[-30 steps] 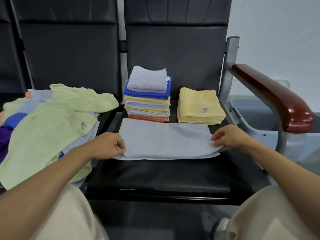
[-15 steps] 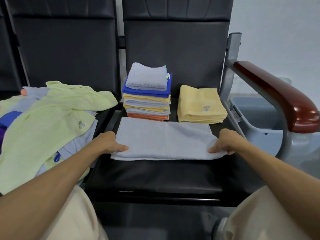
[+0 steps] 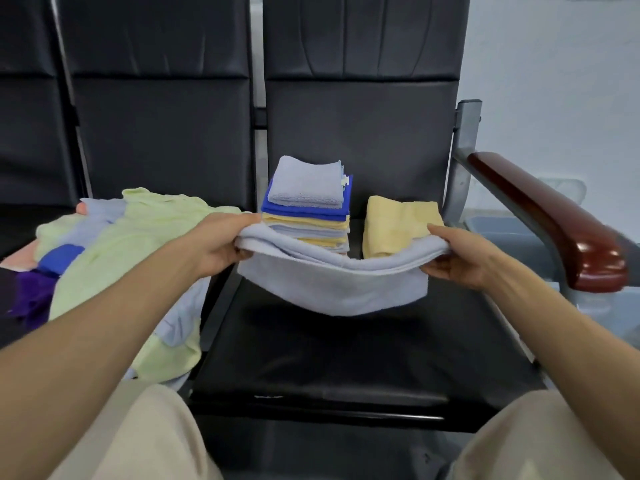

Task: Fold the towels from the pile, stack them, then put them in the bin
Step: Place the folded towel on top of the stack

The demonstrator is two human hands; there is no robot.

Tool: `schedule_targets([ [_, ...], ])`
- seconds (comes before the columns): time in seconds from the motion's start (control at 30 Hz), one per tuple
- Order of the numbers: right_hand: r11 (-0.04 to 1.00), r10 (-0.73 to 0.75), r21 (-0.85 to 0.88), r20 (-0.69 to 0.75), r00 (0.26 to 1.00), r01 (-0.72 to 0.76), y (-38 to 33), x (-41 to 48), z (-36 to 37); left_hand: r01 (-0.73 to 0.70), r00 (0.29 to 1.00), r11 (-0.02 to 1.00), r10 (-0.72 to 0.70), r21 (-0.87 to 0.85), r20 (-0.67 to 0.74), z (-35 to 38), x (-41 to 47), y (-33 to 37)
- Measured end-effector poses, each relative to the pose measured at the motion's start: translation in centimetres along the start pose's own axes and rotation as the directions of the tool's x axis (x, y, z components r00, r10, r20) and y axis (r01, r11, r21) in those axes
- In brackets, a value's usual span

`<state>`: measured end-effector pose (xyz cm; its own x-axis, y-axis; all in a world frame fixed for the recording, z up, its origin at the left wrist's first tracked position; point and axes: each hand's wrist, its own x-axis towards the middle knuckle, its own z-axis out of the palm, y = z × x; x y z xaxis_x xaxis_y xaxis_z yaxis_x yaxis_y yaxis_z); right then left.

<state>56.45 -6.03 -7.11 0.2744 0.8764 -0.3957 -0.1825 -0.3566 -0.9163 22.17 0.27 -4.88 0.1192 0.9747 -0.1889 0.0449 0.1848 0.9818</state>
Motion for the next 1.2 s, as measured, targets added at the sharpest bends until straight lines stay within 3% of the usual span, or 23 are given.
schedule_targets([
  [0.2, 0.969, -0.246, -0.068, -0.124, 0.961, 0.239, -2.1, -1.0, 1.2, -0.087, 0.994, 0.994, 0.083, -0.062, -0.070, -0.3, 0.1, 0.9],
  [0.27, 0.976, -0.195, -0.115, -0.073, 0.978, 0.186, -0.7, -1.5, 1.0, -0.056, 0.996, 0.998, 0.057, 0.011, -0.073, -0.8, 0.0, -0.8],
  [0.37, 0.967, 0.057, -0.250, 0.001, 0.998, -0.055, 3.3, -1.7, -0.1, 0.063, 0.997, 0.973, -0.050, 0.221, -0.062, -1.4, -0.7, -4.5],
  [0.43, 0.873, 0.227, -0.437, -0.026, 0.974, -0.215, 5.9, -1.6, -1.1, 0.159, 0.987, 0.910, -0.155, 0.382, -0.041, -1.6, -1.4, -7.2],
  [0.5, 0.684, 0.305, -0.673, -0.084, 0.949, -0.280, 6.9, -1.8, -1.4, 0.228, 0.967, 0.828, -0.253, 0.513, -0.022, -1.6, -2.0, -9.1],
  [0.57, 0.537, 0.288, -0.803, -0.114, 0.951, -0.259, 6.6, -1.7, -1.3, 0.284, 0.948, 0.757, -0.314, 0.589, -0.053, -2.0, -2.1, -9.8],
  [0.7, 0.401, 0.237, -0.884, -0.152, 0.959, -0.240, 5.4, -1.0, -0.8, 0.286, 0.949, 0.754, -0.307, 0.591, -0.069, -2.5, -0.6, -9.6],
  [0.87, 0.460, 0.119, -0.860, -0.189, 0.975, -0.222, 6.2, 1.3, -1.1, 0.250, 0.966, 0.786, -0.164, 0.566, -0.200, -2.3, 1.4, -10.1],
  [1.03, 0.567, 0.093, -0.803, -0.161, 0.983, -0.185, 6.7, 2.5, -1.0, 0.283, 0.957, 0.898, -0.240, 0.336, -0.163, -1.4, 2.2, -10.0],
  [1.2, 0.640, 0.100, -0.752, -0.123, 0.987, -0.159, 6.9, 3.2, -0.1, 0.196, 0.980, 0.951, -0.187, 0.240, -0.060, 0.6, 1.4, -9.1],
])
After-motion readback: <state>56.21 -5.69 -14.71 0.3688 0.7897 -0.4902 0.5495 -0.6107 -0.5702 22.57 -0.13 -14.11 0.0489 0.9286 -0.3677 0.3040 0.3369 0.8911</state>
